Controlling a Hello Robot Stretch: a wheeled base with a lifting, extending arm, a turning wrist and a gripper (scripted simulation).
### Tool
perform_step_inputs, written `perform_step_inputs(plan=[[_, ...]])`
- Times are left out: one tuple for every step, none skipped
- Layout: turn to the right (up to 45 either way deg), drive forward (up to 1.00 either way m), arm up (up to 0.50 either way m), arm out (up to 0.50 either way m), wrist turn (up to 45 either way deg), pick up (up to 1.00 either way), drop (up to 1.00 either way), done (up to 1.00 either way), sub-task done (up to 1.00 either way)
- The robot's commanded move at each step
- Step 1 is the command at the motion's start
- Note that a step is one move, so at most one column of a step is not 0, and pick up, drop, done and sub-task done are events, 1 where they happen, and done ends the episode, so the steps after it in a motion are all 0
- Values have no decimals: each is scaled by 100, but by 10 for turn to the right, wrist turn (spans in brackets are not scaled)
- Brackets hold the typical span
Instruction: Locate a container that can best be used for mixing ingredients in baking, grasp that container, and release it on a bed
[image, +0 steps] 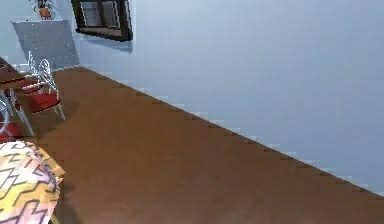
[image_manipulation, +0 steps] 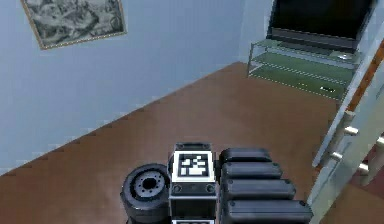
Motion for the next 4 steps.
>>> perform_step_inputs(plan=[[0, 35, 0, 0, 0, 0, 0, 0, 0], [0, 35, 0, 0, 0, 0, 0, 0, 0], [-270, 0, 0, 0, 0, 0, 0, 0, 0], [0, 100, 0, 0, 0, 0, 0, 0, 0]])
